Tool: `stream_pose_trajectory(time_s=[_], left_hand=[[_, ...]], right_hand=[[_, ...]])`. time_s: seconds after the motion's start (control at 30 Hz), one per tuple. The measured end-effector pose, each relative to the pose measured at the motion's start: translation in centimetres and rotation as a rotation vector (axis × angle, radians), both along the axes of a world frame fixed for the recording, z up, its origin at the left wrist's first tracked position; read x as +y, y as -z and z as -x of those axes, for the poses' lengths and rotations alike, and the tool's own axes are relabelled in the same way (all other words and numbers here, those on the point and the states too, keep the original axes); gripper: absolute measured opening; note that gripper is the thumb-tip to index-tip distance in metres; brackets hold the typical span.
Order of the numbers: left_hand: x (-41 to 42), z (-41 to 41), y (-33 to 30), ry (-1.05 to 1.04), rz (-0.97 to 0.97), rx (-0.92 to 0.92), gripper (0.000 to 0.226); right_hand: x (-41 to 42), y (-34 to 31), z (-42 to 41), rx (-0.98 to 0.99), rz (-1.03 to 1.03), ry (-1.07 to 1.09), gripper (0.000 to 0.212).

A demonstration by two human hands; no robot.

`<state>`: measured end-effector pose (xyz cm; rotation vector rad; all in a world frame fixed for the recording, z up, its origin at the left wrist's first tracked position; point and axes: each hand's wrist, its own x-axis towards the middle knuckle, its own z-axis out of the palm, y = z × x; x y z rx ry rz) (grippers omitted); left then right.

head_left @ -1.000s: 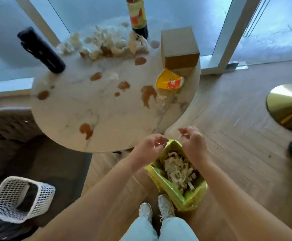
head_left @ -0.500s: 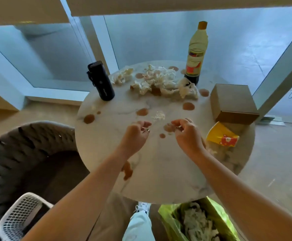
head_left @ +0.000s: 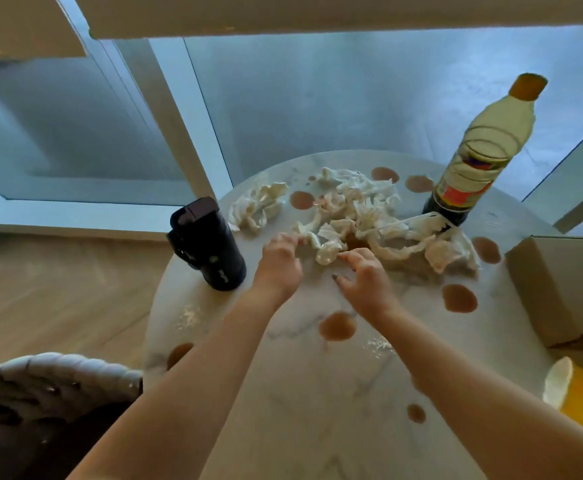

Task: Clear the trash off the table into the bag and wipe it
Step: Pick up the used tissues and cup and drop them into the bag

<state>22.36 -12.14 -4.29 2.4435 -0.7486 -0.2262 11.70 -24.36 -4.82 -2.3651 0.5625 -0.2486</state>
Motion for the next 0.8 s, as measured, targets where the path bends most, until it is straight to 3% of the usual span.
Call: stream_pose_trajectory(time_s=[0.2,0.37,0.5,0.8], left_hand=[[-2.6,-4.1,2.7,-0.022,-0.04,0.013,0.039],[-3.4,-5.1,4.0,-0.023,0.021,0.017,0.034],[-2.8,-4.9,4.9,-0.073,0.096,0.007,0.023],[-0.5,-1.1,3.0,-0.125,0.224,-0.124,0.014]], right_hand=[[0.2,2.1,-5.0,0.016,0.026,0.004,0.037],[-0.6,3.1,-6.4,0.063,0.061,-0.006,0.014],[-0.8,3.2,-5.9,-0.002,0.049,0.011,0.004],[0.3,1.5,-1.7,-0.12,0.046,0.014,0.005]])
